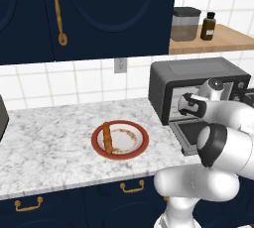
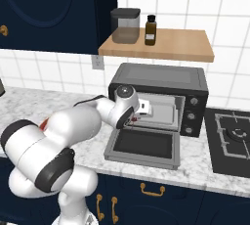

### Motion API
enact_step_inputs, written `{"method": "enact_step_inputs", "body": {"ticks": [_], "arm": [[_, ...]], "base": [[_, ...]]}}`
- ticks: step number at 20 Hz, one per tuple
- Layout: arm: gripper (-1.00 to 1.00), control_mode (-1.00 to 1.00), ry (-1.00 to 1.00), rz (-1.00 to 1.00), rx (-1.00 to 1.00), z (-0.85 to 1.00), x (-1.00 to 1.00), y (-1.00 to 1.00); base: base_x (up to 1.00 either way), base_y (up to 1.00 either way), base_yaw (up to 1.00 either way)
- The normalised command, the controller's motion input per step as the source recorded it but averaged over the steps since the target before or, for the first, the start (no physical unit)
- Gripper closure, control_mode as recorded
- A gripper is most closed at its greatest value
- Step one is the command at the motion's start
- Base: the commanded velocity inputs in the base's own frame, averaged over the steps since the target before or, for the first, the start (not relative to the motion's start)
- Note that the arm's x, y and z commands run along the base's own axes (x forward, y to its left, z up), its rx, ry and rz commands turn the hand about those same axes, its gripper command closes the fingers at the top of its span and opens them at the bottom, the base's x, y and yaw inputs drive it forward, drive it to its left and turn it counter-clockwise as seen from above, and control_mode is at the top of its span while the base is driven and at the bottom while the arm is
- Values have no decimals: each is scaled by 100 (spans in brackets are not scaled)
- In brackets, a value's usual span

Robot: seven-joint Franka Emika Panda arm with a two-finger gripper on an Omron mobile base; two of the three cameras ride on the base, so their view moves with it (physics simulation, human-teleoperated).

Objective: Pick up the kebab skewer and baguette bread, and place them inside the toaster oven. Close the toaster oven door and start by setting the timer.

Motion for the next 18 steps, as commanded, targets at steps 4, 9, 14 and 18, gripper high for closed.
{"method": "enact_step_inputs", "body": {"ticks": [4, 9, 14, 18], "arm": [[-100, -100, 0, 0, 0, -22, 0, 0], [-100, -100, 0, 0, 0, -10, 0, 0], [-100, -100, 0, 0, -3, -21, -3, 3], [-100, -100, 0, 1, -10, -19, -8, 18]], "base": [[0, 0, 0], [0, 0, 0], [0, 0, 0], [0, 0, 0]]}}
